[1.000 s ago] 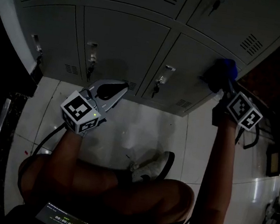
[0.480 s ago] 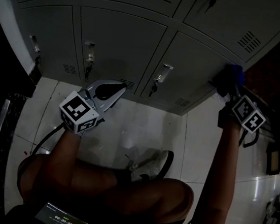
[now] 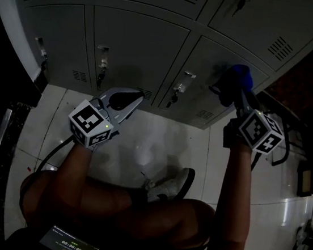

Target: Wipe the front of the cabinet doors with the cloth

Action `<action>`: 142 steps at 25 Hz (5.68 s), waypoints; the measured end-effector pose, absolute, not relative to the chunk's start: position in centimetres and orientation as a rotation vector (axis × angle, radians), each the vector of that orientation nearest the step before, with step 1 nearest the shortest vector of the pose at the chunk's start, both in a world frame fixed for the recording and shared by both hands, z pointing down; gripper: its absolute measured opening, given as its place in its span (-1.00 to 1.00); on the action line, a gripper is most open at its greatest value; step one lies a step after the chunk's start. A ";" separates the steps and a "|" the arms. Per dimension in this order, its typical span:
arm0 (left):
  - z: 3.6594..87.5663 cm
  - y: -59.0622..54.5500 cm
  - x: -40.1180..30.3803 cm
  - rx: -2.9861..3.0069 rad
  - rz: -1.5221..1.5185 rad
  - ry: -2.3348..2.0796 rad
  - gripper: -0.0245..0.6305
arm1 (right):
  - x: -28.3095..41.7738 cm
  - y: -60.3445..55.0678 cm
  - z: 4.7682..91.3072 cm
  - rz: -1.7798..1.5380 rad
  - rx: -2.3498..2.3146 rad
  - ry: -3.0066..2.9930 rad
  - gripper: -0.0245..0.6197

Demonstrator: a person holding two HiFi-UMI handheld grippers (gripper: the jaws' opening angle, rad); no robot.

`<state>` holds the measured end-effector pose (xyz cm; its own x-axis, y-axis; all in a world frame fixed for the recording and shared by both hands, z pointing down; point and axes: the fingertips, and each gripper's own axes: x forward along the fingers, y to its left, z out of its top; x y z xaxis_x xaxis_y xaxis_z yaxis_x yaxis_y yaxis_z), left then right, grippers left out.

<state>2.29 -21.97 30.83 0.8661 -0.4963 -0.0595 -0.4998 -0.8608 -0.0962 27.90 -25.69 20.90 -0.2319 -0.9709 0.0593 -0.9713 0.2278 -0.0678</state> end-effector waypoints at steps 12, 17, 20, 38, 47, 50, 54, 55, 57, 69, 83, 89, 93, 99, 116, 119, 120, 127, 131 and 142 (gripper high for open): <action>30.4 -22.1 2.1 -2.928 0.080 0.784 -0.91 | 17.0 -29.4 25.4 0.215 1.702 -2.540 -0.68; 30.3 -22.1 2.0 -2.931 0.086 0.790 -0.91 | 16.1 -30.9 26.8 0.222 1.700 -2.528 -0.68; 30.3 -22.2 2.0 -2.930 0.085 0.785 -0.91 | 16.2 -31.5 27.0 0.196 1.716 -2.529 -0.68; 30.9 -22.0 2.4 -2.923 0.061 0.778 -0.91 | 25.1 -30.0 26.8 0.148 1.886 -2.388 -0.68; 31.1 -22.1 2.4 -2.918 0.038 0.780 -0.91 | 30.2 -29.1 26.8 0.161 1.998 -2.322 -0.68; 31.2 -22.0 2.5 -2.918 0.033 0.777 -0.91 | 32.7 -28.6 26.9 0.172 2.054 -2.279 -0.68; 31.3 -22.0 2.6 -2.917 0.030 0.776 -0.91 | 36.4 -27.8 26.8 0.210 2.158 -2.233 -0.68; 31.3 -22.0 2.6 -2.917 0.030 0.776 -0.91 | 37.2 -27.6 26.8 0.223 2.178 -2.227 -0.68; 31.4 -22.0 2.6 -2.918 0.027 0.776 -0.91 | 38.2 -27.3 26.9 0.241 2.205 -2.216 -0.68; 31.5 -22.1 2.6 -2.919 0.020 0.779 -0.91 | 39.3 -26.0 26.9 0.209 2.215 -2.177 -0.68; 31.3 -22.1 2.5 -2.918 0.036 0.777 -0.91 | 21.3 -26.9 28.5 0.215 1.784 -2.484 -0.68; 30.9 -22.1 2.4 -2.925 0.055 0.783 -0.91 | 16.6 -28.9 31.8 0.188 1.708 -2.458 -0.68; 31.0 -22.3 2.3 -2.927 0.067 0.781 -0.91 | 16.3 -30.3 32.3 0.220 1.738 -2.459 -0.68; 31.1 -22.4 2.3 -2.933 0.072 0.785 -0.91 | 16.7 -31.2 32.5 0.199 1.752 -2.443 -0.68; 31.4 -22.1 2.6 -2.930 0.050 0.778 -0.91 | 25.7 -29.8 33.8 0.208 1.907 -2.264 -0.68; 31.5 -22.1 2.7 -2.931 0.041 0.777 -0.91 | 27.9 -29.4 33.9 0.222 1.949 -2.234 -0.68; 31.6 -22.1 2.7 -2.932 0.038 0.778 -0.91 | 28.7 -29.3 33.9 0.225 1.962 -2.222 -0.68; 31.8 -22.1 2.8 -2.930 0.023 0.776 -0.91 | 34.1 -28.2 34.0 0.254 2.086 -2.138 -0.68; 31.9 -22.1 2.8 -2.929 0.018 0.775 -0.91 | 37.2 -27.5 33.9 0.297 2.175 -2.094 -0.68; 32.1 -22.1 3.1 -2.926 0.000 0.771 -0.91 | 39.8 -26.6 33.5 0.296 2.227 -2.076 -0.68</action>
